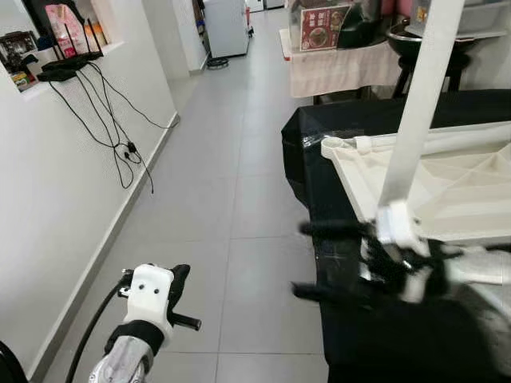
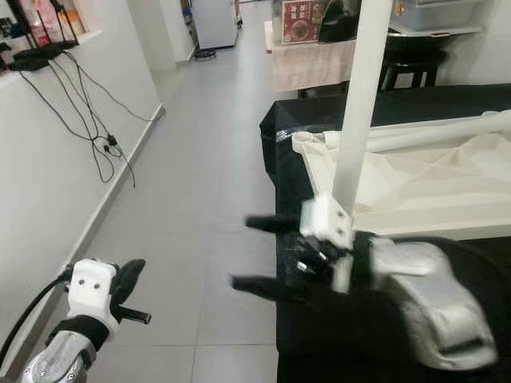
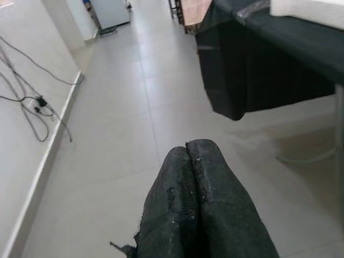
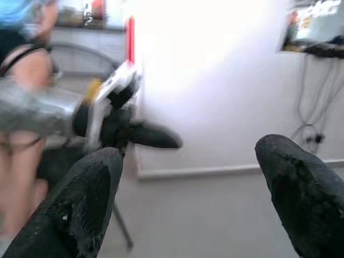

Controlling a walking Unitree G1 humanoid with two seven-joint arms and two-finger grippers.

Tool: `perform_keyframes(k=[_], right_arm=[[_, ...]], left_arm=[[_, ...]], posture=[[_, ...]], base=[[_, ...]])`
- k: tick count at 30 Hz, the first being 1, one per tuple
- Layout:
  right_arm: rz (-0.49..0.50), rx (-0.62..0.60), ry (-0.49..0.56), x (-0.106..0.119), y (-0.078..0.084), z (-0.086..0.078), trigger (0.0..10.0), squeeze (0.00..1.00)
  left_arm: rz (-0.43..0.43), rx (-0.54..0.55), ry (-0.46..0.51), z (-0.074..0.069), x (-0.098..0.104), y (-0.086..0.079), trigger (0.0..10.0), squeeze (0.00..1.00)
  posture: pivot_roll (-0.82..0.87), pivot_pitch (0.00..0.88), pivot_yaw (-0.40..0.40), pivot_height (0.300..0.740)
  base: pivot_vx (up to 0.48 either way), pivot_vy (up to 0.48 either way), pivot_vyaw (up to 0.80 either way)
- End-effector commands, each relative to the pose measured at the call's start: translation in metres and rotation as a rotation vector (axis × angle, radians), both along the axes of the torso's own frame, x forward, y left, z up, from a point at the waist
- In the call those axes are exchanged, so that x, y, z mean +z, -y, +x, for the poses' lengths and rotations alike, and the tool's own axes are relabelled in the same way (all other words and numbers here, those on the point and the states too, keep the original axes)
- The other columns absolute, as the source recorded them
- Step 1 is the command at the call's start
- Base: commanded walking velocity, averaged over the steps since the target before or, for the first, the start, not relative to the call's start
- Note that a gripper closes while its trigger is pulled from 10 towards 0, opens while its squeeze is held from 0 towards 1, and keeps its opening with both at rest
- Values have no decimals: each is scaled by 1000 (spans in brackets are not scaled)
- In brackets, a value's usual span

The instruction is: Building children table

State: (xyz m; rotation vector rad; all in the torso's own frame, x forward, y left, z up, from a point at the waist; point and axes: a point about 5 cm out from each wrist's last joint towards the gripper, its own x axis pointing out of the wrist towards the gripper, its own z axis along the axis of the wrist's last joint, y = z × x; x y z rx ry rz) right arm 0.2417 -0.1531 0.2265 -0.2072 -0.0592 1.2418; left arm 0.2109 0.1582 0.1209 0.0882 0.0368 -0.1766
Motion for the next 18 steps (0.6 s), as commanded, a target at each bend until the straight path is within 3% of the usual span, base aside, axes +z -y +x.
perform_keyframes(k=[1,2,5,9,12,14,18], right_arm=[[70,-105,0,-7,-15,18,10000,0],[70,-105,0,-7,-15,18,10000,0],[174,-190,-59,-18,-38,36,10000,0],[190,-191,-81,-26,-52,37,10000,0],[179,-247,-172,-56,-75,43,10000,0],[179,-247,-172,-56,-75,43,10000,0],[162,-269,-210,-74,-93,41,10000,0]], left_arm=[[-7,15,-2,3,-1,-3,10000,0],[-7,15,-2,3,-1,-3,10000,0],[-24,30,25,8,3,-5,10000,0],[-47,51,42,11,7,-5,10000,0],[-69,67,81,14,15,-2,10000,0],[-69,67,81,14,15,-2,10000,0],[-58,66,83,14,14,0,10000,0]], posture=[[-110,16,89,740],[-110,16,89,740],[-104,6,84,740],[-104,4,84,740],[-83,4,76,740],[-83,4,76,740],[-68,8,69,740]], base=[[0,0,0],[0,0,0],[0,0,0],[0,0,0],[0,0,0],[0,0,0],[0,0,706]])
